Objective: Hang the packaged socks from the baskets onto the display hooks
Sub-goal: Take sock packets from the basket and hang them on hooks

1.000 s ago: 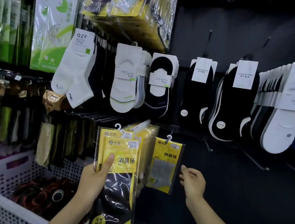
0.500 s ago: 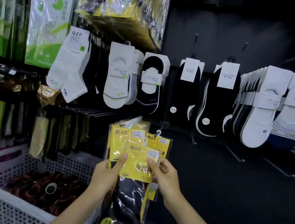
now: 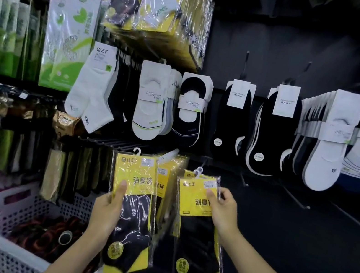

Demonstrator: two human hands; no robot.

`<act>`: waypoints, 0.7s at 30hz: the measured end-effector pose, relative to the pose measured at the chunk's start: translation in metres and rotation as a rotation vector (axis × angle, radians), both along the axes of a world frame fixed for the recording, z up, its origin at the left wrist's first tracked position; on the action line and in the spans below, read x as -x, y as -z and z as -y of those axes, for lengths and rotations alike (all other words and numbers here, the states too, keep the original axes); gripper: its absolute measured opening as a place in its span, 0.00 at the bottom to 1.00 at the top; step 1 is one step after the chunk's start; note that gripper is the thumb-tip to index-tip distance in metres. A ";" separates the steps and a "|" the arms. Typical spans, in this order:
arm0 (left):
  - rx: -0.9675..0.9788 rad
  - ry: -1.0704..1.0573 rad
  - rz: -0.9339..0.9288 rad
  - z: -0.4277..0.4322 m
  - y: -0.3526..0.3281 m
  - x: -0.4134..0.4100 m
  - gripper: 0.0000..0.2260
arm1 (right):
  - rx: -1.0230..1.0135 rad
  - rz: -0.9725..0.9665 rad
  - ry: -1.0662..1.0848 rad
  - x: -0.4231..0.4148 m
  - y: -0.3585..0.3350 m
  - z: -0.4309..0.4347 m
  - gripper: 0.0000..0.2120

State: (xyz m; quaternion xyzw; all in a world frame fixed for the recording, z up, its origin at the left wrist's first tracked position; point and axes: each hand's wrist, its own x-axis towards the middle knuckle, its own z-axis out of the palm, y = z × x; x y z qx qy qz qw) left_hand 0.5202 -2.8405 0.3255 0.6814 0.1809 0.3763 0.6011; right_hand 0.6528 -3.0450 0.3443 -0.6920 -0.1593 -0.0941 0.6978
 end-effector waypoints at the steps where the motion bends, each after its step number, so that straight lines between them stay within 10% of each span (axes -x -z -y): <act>1: -0.008 -0.002 -0.002 -0.002 0.001 0.000 0.23 | 0.014 -0.004 0.018 -0.005 0.002 -0.005 0.05; 21: 0.042 0.100 -0.021 0.005 0.019 -0.016 0.24 | 0.033 -0.181 0.205 -0.031 0.050 0.001 0.10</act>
